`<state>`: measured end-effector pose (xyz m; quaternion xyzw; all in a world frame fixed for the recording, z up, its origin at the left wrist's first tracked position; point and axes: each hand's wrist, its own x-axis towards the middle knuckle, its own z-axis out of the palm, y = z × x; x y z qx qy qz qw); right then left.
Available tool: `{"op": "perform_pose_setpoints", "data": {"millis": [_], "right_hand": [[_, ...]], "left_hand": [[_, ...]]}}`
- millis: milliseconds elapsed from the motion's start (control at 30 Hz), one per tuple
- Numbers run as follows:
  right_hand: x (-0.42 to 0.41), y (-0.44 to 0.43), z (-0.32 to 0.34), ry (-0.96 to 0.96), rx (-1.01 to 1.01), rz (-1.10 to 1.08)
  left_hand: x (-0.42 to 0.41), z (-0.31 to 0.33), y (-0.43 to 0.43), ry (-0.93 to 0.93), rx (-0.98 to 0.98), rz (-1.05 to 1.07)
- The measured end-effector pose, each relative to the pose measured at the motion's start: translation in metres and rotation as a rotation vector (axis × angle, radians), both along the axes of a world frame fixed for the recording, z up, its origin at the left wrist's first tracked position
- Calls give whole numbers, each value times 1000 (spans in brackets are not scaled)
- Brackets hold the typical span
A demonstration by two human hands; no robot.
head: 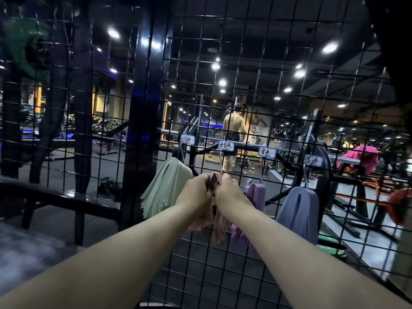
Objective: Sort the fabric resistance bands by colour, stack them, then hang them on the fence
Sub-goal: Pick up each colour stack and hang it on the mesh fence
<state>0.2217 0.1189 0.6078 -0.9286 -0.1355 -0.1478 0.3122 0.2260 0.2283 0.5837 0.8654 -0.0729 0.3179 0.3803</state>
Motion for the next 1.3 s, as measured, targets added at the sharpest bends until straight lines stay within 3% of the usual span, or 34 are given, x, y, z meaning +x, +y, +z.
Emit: {"op": "perform_pose_setpoints", "data": {"millis": [267, 433, 633, 867, 1100, 1300], "right_hand": [[2, 0, -3, -4, 116, 55], [5, -5, -5, -137, 260, 79], [3, -2, -15, -101, 331, 92], [7, -1, -15, -63, 353, 90], [10, 4, -12, -58, 367, 91], [13, 1, -11, -39, 350, 88]], "left_hand": [[0, 2, -3, 19, -331, -105], [4, 6, 1, -18, -316, -28], [10, -11, -2, 31, -473, -153], [13, -12, -2, 9, -521, -191], [1, -9, -4, -69, -394, -106], [-3, -10, -9, -55, -414, -160]]}}
